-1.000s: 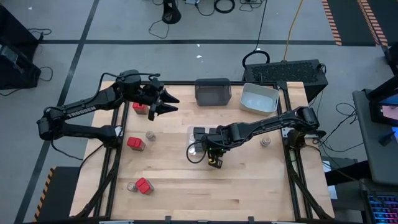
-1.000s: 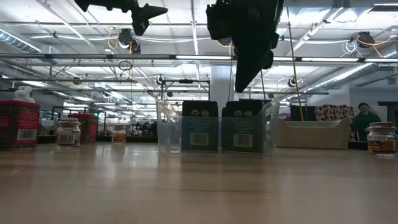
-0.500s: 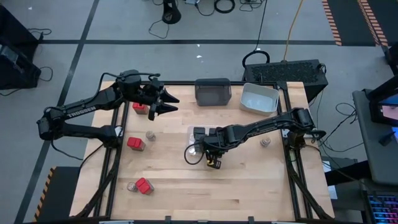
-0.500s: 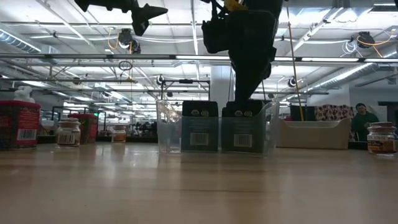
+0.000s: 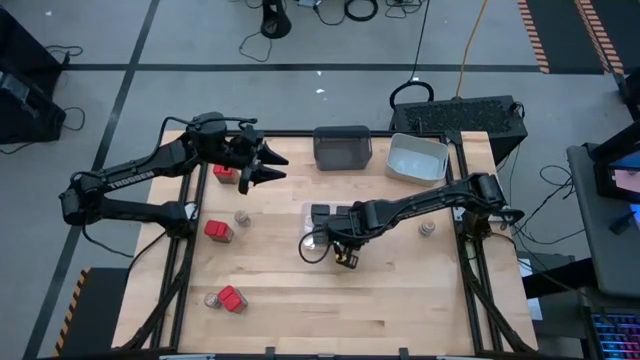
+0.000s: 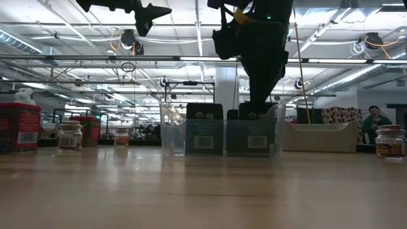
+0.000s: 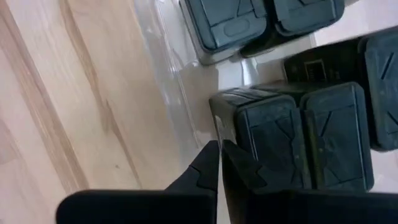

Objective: Sort spices by type
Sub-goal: Put the brown seasoning bottle into the gray bin

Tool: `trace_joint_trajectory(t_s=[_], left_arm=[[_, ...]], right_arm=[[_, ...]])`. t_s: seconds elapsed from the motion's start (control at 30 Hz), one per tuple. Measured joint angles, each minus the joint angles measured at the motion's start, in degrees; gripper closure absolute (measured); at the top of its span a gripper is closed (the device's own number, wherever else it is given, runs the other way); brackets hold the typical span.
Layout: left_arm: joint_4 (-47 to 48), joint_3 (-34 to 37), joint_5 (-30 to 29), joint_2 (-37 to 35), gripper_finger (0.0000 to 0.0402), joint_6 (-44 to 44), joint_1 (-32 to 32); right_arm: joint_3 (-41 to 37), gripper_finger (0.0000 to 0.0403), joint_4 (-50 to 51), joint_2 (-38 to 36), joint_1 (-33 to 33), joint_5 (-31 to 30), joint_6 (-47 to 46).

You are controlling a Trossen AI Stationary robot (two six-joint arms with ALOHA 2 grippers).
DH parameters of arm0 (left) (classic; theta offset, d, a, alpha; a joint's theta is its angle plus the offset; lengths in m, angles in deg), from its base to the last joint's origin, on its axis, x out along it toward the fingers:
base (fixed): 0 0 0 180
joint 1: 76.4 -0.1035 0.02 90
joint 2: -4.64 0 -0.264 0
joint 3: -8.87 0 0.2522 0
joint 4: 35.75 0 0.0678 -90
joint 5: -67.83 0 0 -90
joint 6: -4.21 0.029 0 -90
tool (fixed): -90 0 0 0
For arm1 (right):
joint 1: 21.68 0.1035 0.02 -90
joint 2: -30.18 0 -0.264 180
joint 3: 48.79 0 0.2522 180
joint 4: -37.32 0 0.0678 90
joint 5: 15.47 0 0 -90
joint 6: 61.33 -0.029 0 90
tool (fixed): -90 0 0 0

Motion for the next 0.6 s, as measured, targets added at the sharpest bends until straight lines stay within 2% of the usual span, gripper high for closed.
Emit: trace_joint_trajectory(t_s=[0.6], left_arm=[[0.0, 0.0, -0.1, 0.0, 0.0178, 0.2, 0.0]], right_arm=[[0.1, 0.0403, 2.7, -0.1, 0.0, 0.1, -0.9]])
